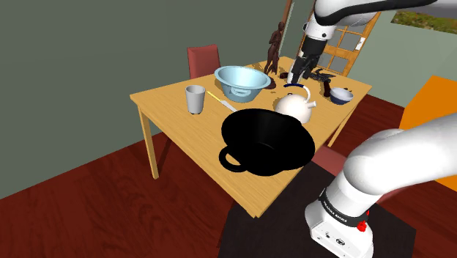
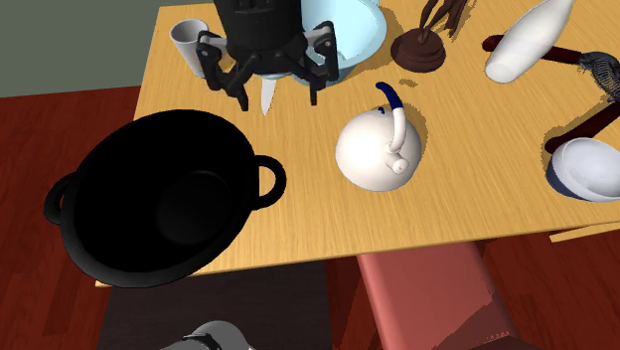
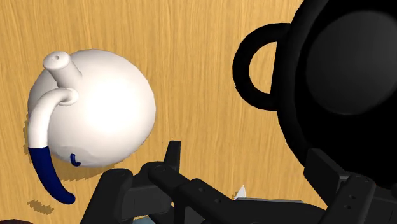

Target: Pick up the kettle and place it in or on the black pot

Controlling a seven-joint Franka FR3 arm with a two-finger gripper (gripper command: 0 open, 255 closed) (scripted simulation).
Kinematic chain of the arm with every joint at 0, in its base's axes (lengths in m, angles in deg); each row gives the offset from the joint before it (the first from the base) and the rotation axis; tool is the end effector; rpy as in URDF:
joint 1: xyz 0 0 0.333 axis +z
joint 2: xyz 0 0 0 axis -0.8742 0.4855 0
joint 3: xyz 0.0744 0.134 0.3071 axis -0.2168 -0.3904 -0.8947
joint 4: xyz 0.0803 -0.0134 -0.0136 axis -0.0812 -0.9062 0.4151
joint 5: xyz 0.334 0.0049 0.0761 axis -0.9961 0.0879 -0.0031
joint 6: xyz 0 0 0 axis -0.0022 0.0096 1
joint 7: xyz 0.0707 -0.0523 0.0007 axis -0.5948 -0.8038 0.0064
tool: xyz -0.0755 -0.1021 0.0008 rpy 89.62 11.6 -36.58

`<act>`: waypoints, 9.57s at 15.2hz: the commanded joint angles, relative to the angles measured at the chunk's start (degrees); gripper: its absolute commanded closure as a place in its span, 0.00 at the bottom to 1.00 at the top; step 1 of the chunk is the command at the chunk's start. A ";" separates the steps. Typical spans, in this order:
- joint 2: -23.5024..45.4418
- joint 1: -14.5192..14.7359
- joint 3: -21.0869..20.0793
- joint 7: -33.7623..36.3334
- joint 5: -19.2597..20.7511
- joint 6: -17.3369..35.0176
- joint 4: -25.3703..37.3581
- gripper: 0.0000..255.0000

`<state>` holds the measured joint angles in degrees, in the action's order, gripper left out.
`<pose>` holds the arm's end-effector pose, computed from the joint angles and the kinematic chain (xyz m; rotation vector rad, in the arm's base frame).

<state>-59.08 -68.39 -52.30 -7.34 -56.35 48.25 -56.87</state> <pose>0.2876 -0.1612 0.5370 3.1151 0.0207 0.0507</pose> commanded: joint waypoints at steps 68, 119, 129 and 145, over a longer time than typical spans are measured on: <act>29.63 -1.67 18.48 -27.34 -8.60 -4.19 34.24 1.00; -9.50 7.37 -21.05 20.19 -11.24 -29.11 19.11 1.00; -13.22 7.63 -21.21 20.20 -11.56 -22.36 8.65 1.00; -17.17 8.05 -21.72 20.30 -12.16 -11.49 -6.17 1.00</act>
<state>-76.00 -60.38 -73.95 12.91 -68.45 36.10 -62.24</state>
